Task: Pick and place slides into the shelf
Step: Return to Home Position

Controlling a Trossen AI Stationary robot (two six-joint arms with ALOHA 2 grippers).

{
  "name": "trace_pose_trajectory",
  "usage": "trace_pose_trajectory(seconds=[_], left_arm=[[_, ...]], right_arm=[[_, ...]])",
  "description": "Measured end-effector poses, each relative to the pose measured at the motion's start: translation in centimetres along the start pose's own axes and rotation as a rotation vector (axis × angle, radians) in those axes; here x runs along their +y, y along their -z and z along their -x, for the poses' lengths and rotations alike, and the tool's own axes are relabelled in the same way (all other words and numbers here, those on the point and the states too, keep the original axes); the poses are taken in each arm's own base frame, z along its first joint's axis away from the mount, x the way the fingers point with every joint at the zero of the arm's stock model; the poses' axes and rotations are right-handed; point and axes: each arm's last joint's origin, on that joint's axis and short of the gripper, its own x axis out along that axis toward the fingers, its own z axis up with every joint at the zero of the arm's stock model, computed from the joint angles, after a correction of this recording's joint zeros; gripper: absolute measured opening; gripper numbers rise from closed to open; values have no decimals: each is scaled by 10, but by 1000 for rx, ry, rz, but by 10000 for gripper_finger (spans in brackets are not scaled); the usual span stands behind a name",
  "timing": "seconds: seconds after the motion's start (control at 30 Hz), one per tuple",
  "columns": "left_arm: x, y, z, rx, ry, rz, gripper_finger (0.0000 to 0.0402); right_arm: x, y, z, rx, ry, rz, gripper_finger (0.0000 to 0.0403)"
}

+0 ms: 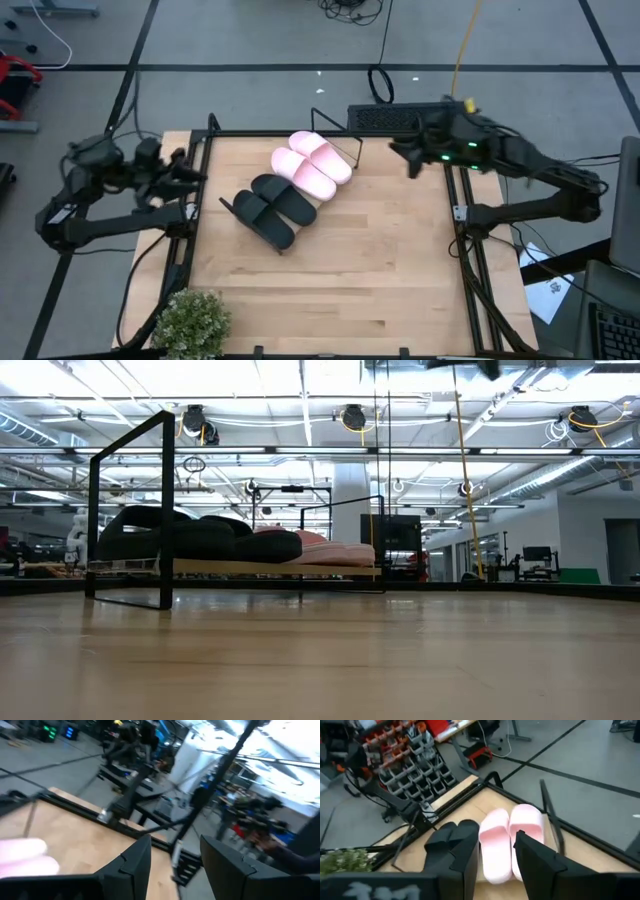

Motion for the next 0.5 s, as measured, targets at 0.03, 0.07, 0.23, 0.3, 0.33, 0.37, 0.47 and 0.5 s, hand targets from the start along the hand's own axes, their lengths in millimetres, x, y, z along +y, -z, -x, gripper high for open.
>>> trace_pose_trajectory(seconds=[0.03,0.07,0.23,0.3,0.33,0.37,0.47,0.5], left_arm=[[-3,3,6,5,15,12,166],[-5,7,14,10,21,13,166],[-14,28,46,26,14,-47,166],[-16,36,56,30,17,-74,166],[-16,40,60,39,19,-80,166],[-16,44,63,43,23,-85,166],[-11,59,65,55,38,-101,166],[-9,64,65,60,46,-103,166]], right_arm=[[-2,1,10,-4,-2,-3,121],[-3,2,19,-18,-12,4,121],[-10,23,50,-58,-180,120,121],[-14,39,55,-50,-267,131,121],[-16,47,55,-56,-301,122,121],[-19,56,55,-65,-323,110,121],[-29,86,49,-102,-391,77,121],[-33,96,47,-127,-419,66,121]])
